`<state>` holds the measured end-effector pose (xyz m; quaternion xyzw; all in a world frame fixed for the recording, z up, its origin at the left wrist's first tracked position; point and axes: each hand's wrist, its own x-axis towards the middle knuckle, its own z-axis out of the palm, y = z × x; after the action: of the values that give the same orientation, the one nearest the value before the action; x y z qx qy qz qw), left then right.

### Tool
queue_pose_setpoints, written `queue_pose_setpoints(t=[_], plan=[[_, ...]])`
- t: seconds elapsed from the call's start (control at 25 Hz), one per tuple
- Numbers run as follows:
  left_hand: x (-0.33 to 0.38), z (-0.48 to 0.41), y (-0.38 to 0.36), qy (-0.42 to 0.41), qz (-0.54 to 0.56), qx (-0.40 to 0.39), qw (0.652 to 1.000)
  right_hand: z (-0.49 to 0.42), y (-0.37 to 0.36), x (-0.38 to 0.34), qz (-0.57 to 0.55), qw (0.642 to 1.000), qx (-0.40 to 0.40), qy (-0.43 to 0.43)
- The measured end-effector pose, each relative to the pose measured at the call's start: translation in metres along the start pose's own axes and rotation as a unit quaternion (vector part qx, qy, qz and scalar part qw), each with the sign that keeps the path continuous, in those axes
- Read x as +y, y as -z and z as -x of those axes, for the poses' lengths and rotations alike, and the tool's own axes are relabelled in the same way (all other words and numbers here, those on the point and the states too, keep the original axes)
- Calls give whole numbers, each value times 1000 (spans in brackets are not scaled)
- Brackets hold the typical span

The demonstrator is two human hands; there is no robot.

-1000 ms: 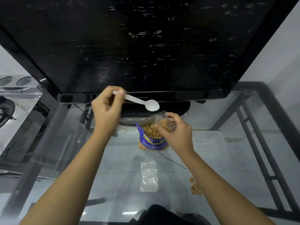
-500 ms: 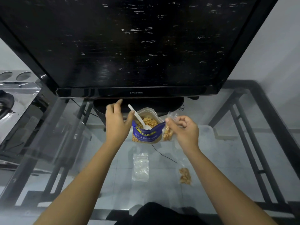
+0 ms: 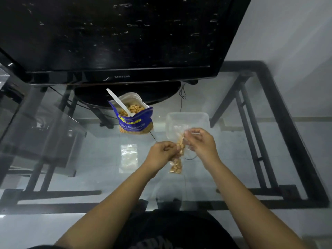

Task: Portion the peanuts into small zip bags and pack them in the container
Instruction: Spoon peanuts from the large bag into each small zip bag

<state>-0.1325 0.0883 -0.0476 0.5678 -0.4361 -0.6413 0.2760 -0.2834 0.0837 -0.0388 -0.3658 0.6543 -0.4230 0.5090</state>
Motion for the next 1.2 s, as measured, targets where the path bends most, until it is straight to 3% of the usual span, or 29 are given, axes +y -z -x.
queue_pose_setpoints(t=[0.16,0.28,0.52,0.76,0.96,1.2], plan=[[-25,6,-25,62,-36,-13,997,1,31,45,105,993,44,-10],[-31,4,-43,82,-76,23,993,-6,42,66,190,979,71,-21],[-41,0,-75,34,-299,101,948,-12,40,73,349,933,85,-36],[-43,3,-79,-9,-429,101,898,-14,46,82,343,936,75,-22],[-40,9,-48,-45,-405,144,902,-5,40,78,333,935,92,79],[-53,0,49,-91,-432,195,876,11,-40,67,316,923,-62,211]])
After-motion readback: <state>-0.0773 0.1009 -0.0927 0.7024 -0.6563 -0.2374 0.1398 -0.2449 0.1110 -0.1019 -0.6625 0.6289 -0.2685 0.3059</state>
